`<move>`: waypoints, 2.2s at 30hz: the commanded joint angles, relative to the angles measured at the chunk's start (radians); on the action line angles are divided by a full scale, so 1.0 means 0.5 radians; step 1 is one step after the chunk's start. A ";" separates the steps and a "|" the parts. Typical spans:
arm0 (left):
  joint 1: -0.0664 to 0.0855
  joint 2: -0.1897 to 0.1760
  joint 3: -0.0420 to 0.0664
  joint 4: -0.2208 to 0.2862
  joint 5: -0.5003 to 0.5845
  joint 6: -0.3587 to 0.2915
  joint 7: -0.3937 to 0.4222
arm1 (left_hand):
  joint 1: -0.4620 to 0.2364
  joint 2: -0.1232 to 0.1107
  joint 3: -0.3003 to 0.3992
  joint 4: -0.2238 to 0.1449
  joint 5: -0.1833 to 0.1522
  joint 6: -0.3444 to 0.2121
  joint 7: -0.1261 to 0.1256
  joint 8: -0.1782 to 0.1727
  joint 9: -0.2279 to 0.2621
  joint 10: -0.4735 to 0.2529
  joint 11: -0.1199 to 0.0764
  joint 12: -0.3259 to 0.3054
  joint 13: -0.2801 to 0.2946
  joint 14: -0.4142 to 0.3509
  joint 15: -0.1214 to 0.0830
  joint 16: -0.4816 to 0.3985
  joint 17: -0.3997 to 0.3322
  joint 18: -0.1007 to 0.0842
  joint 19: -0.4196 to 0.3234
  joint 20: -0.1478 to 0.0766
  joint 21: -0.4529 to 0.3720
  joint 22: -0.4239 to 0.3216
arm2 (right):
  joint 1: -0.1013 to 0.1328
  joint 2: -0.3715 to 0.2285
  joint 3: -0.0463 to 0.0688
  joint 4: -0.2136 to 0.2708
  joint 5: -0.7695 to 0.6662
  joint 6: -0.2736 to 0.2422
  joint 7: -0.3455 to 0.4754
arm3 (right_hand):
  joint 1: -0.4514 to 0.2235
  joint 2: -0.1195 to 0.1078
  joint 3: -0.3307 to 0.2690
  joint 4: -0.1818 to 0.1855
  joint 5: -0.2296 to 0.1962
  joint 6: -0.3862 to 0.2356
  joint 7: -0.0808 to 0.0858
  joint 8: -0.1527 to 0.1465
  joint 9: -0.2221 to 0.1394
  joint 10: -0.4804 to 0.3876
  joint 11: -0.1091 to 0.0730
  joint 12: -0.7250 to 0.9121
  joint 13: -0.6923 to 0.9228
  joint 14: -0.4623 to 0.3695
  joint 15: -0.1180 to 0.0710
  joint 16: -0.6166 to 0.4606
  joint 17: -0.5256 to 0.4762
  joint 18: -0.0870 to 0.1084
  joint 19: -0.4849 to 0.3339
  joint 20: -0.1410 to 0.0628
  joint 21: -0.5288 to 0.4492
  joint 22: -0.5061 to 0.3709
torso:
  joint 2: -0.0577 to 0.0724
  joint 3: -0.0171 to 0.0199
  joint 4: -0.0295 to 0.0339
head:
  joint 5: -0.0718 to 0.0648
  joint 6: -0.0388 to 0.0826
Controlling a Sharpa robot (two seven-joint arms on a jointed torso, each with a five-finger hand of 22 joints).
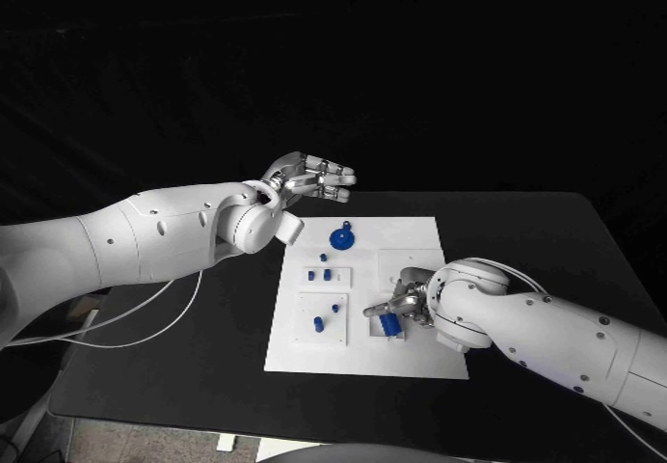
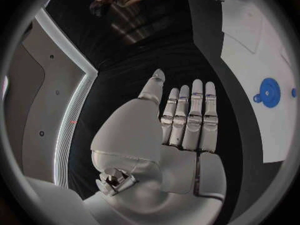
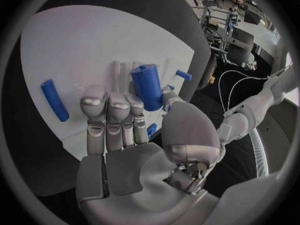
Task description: Assemble the parts on the task board
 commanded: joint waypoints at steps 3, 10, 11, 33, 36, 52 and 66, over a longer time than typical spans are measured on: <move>0.004 0.004 0.001 0.001 -0.009 0.021 -0.002 | -0.010 0.011 0.010 0.007 0.011 -0.004 0.011 -0.001 0.000 -0.016 -0.003 -0.004 0.002 -0.015 0.000 -0.003 0.001 0.012 0.003 0.003 0.011 -0.003 | -0.028 0.008 -0.024 -0.023 -0.061 0.045 -0.057 | 0.007 0.023 -0.074 0.000 -0.010 -0.019 0.000 -0.014 -0.024 -0.003 0.015 -0.015 0.004 0.003 -0.013 -0.013 0.006 -0.021 0.093 -0.011 -0.008 0.201 | -0.003 -0.0001 -0.001 | 0.002 -0.005; 0.004 0.006 0.001 0.000 -0.011 0.020 -0.004 | -0.006 0.009 0.012 0.009 0.010 -0.006 0.012 -0.001 0.000 -0.017 -0.002 -0.004 0.002 -0.019 0.001 -0.004 0.000 0.014 0.001 0.005 0.014 -0.008 | -0.028 0.014 -0.025 -0.027 -0.071 0.054 -0.057 | -0.008 0.016 -0.123 0.015 -0.011 -0.023 0.001 -0.014 -0.025 -0.003 0.015 -0.023 0.003 0.004 -0.013 -0.023 0.008 -0.021 0.094 -0.012 -0.014 0.201 | -0.003 0.0009 -0.002 | 0.006 -0.006; 0.004 0.006 0.001 0.000 -0.011 0.020 -0.004 | -0.006 0.009 0.012 0.009 0.010 -0.006 0.012 -0.001 0.000 -0.017 -0.002 -0.004 0.002 -0.019 0.001 -0.004 0.000 0.014 0.001 0.005 0.014 -0.008 | -0.028 0.015 -0.025 -0.027 -0.072 0.055 -0.057 | -0.008 0.016 -0.123 0.015 -0.011 -0.023 0.001 -0.014 -0.025 -0.003 0.015 -0.023 0.003 0.004 -0.013 -0.023 0.008 -0.021 0.094 -0.012 -0.014 0.201 | -0.003 0.0009 -0.002 | 0.006 -0.006; 0.007 0.007 0.001 -0.006 -0.019 0.003 -0.011 | 0.002 0.003 0.014 0.010 0.008 -0.005 0.012 -0.001 0.000 -0.022 0.000 -0.004 0.002 -0.024 0.003 -0.005 0.000 0.013 -0.003 0.006 0.019 -0.019 | -0.027 0.018 -0.026 -0.014 -0.081 0.055 -0.054 | -0.035 0.137 -0.447 0.042 -0.010 -0.029 0.002 -0.014 -0.023 -0.004 0.016 -0.035 0.004 0.009 -0.012 -0.039 0.023 -0.020 0.097 -0.011 -0.020 0.201 | -0.003 0.0016 -0.003 | 0.014 -0.016; 0.007 0.004 0.001 -0.006 -0.019 0.001 -0.012 | 0.004 0.001 0.015 0.010 0.008 -0.004 0.012 0.000 0.000 -0.026 0.000 -0.004 0.002 -0.029 0.004 -0.004 -0.001 0.014 -0.006 0.008 0.019 -0.021 | -0.027 0.016 -0.026 -0.012 -0.083 0.052 -0.054 | -0.026 0.136 -0.449 0.033 -0.010 -0.029 0.002 -0.014 -0.023 -0.004 0.016 -0.037 0.004 0.010 -0.012 -0.039 0.024 -0.021 0.097 -0.011 -0.018 0.202 | -0.003 0.0024 -0.001 | 0.010 -0.018; 0.008 -0.009 0.001 -0.005 -0.022 0.001 -0.012 | 0.004 0.000 0.015 0.011 0.008 -0.003 0.012 0.000 0.000 -0.028 0.001 -0.004 0.002 -0.030 0.005 -0.004 -0.001 0.014 -0.007 0.009 0.019 -0.022 | -0.027 -0.141 -0.011 0.192 -0.108 -0.206 0.004 | -0.006 0.123 -0.457 -0.003 -0.010 -0.028 0.002 -0.015 -0.020 0.004 0.015 -0.024 0.012 0.012 -0.013 -0.041 0.027 -0.017 0.102 -0.012 -0.008 0.204 | -0.006 0.0017 -0.004 | 0.005 -0.004; 0.007 -0.021 -0.001 -0.013 -0.022 0.001 -0.012 | 0.004 0.000 0.015 0.011 0.008 -0.003 0.012 0.000 0.000 -0.028 0.001 -0.004 0.002 -0.030 0.005 -0.004 -0.001 0.014 -0.007 0.009 0.019 -0.022 | -0.023 -0.313 0.082 0.344 -0.050 -0.378 0.095 | 0.057 0.065 -0.369 -0.003 0.001 -0.049 0.008 -0.015 0.010 -0.007 0.023 0.016 0.020 0.013 -0.005 -0.023 0.022 -0.002 0.104 0.001 0.018 0.209 | -0.005 0.0071 -0.002 | -0.009 0.015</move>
